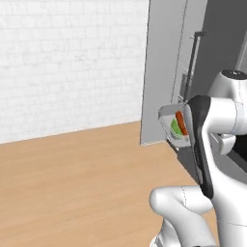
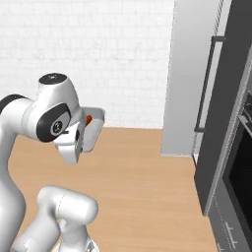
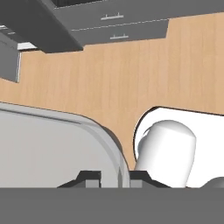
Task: Take the meat container that has the chicken drumstick and place it on the second highest rack of the freezer. Then take the vegetable container that has the carrot and lemon wedge and place it on the highest rack of the freezer.
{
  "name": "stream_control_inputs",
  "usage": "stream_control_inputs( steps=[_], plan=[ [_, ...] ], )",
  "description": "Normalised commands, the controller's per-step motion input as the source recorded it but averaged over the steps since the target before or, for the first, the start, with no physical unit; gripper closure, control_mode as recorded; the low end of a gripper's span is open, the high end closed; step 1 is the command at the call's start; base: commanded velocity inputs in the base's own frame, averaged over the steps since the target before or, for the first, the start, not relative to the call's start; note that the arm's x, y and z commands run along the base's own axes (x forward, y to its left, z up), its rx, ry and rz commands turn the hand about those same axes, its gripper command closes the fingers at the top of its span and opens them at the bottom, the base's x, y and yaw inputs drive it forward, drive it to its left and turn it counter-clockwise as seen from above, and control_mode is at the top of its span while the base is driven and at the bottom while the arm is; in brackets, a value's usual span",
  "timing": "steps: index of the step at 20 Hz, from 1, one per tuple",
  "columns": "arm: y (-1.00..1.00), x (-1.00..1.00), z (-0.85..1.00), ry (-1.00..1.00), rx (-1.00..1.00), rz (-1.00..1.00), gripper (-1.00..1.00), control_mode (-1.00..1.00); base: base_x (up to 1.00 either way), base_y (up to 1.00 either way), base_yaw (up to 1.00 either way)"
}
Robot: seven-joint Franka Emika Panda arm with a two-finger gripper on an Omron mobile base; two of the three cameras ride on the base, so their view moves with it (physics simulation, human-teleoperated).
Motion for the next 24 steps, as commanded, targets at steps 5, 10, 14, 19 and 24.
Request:
stream_control_inputs(
  steps=[5,10,14,19,24],
  plan=[
    [0.00,0.00,0.00,0.00,0.00,0.00,1.00,1.00,1.00,0.61,0.15],
    [0.00,0.00,0.00,0.00,0.00,0.00,1.00,1.00,1.00,0.46,0.02],
    [0.00,0.00,0.00,0.00,0.00,0.00,1.00,1.00,1.00,0.40,0.00],
    [0.00,0.00,0.00,0.00,0.00,0.00,1.00,1.00,1.00,0.25,0.00],
    [0.00,0.00,0.00,0.00,0.00,0.00,1.00,1.00,1.00,0.49,0.00]
  ],
)
